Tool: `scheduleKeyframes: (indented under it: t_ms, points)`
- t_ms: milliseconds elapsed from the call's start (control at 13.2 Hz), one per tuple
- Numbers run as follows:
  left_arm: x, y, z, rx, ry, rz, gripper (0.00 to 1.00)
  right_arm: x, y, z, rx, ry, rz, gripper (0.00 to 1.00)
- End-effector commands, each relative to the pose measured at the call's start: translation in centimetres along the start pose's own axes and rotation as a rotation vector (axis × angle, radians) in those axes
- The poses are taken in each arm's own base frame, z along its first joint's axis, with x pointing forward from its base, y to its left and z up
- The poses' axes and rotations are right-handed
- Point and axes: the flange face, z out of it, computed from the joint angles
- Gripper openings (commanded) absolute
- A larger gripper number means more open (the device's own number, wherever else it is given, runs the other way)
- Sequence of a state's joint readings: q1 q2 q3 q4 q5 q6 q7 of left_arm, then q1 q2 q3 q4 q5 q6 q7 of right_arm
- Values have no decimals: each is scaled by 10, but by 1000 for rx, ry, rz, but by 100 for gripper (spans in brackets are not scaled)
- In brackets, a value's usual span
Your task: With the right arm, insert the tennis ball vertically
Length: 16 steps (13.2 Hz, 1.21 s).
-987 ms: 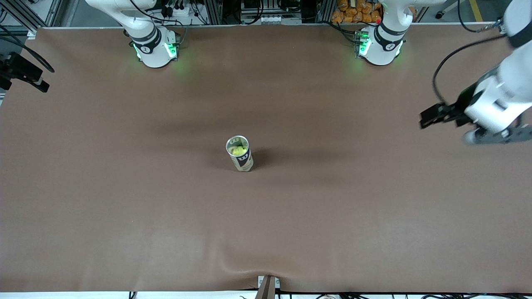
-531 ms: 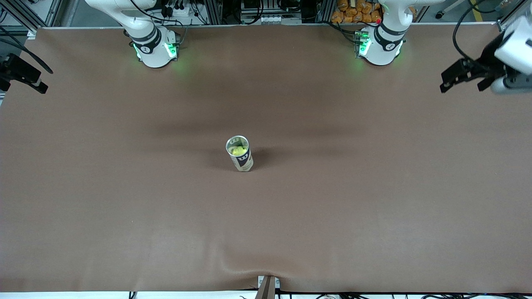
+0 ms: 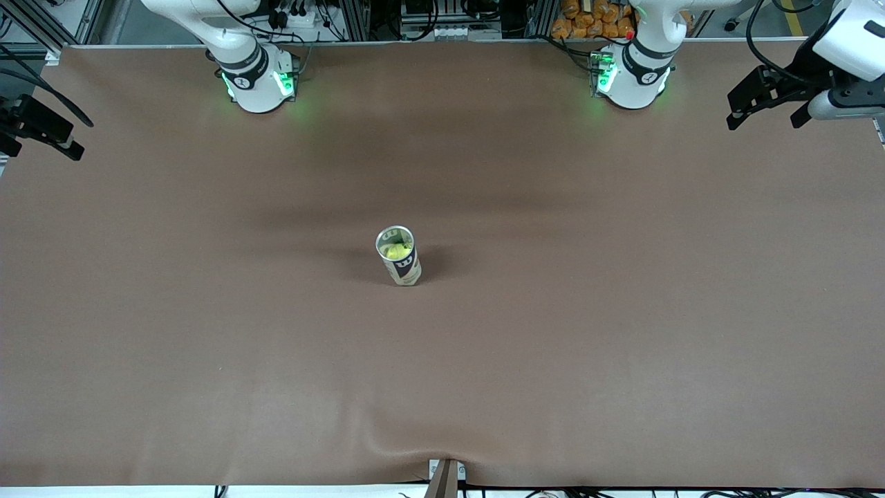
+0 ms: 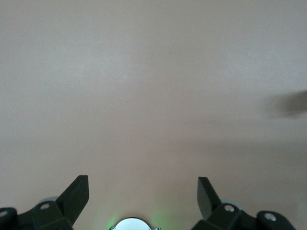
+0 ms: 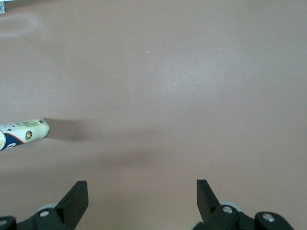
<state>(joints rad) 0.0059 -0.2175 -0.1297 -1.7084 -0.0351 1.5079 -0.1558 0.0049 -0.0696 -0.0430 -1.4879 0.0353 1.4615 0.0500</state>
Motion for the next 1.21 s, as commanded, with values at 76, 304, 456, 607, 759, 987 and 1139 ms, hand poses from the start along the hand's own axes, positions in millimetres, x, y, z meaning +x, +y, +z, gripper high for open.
scheduleKeyframes:
  t_ms: [76, 304, 456, 607, 759, 987, 1139]
  points:
    - [11, -2, -5, -12, -21, 2, 100, -1, 2, 0, -24, -4, -65, 100]
    - [16, -3, -1, -10, -41, 0, 100, -2, 3, 1, -24, -9, -64, 100]
    - [17, -3, -3, -5, -36, -1, 100, -2, 3, 1, -24, -9, -62, 100]
    - [19, 1, -3, -4, -38, 2, 100, -2, 3, 1, -24, -9, -61, 100]
    - [20, 3, -2, -4, -39, 5, 100, -2, 3, 1, -24, -9, -61, 100]
    - [21, -2, 1, 27, -53, -1, 100, -2, 2, 1, -22, -9, -61, 100]
    - [20, -4, -1, 46, -54, -4, 100, -1, 4, 1, -22, -7, -59, 100]
